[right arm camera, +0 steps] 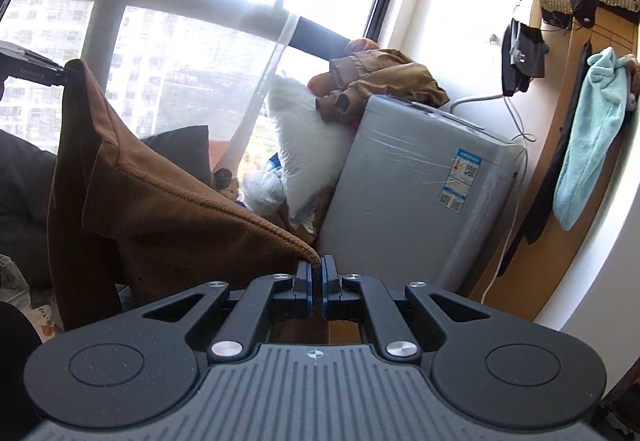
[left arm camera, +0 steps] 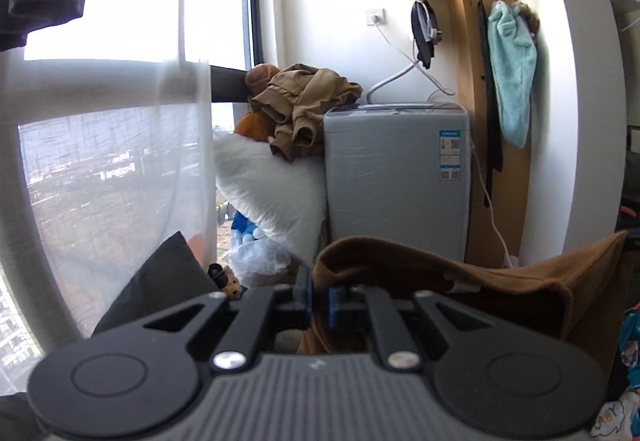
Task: Fold clothes
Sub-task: 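Carry the held brown shirt with both tools, turning toward the bed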
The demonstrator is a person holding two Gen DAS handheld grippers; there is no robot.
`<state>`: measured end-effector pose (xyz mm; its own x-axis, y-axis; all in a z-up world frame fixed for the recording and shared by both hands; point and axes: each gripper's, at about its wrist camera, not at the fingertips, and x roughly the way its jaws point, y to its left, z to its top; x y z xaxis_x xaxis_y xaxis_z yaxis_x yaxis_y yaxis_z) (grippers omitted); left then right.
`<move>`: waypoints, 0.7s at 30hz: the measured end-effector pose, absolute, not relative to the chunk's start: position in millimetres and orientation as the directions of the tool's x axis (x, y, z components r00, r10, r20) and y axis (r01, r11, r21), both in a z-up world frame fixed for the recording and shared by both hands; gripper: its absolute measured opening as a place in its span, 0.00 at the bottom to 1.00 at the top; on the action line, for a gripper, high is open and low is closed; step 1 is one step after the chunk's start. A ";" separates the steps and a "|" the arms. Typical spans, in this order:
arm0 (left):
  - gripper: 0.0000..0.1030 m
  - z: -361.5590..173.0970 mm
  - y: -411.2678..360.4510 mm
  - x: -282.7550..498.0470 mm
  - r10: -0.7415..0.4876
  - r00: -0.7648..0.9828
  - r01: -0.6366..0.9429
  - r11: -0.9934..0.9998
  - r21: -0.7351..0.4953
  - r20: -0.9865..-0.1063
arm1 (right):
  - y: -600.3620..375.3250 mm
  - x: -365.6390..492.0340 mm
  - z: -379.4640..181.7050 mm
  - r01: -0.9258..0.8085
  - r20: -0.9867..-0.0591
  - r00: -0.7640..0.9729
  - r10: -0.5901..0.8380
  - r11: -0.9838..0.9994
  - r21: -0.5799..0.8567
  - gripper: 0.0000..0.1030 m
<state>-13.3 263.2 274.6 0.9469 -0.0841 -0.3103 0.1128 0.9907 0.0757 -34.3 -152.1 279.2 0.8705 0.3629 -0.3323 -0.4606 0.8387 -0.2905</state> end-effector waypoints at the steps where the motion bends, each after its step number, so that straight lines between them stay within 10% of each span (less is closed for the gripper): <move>1: 0.07 275.9 261.5 -14.2 -0.097 0.944 0.123 0.990 0.064 -0.314 | -157.3 -38.8 285.0 -0.451 -0.325 0.876 0.357 0.844 -0.290 0.03; 21: 0.07 235.7 210.9 -36.9 -0.263 0.892 0.293 0.956 0.026 -0.368 | -230.9 -126.1 273.0 -0.339 -0.332 0.909 0.251 0.910 -0.240 0.03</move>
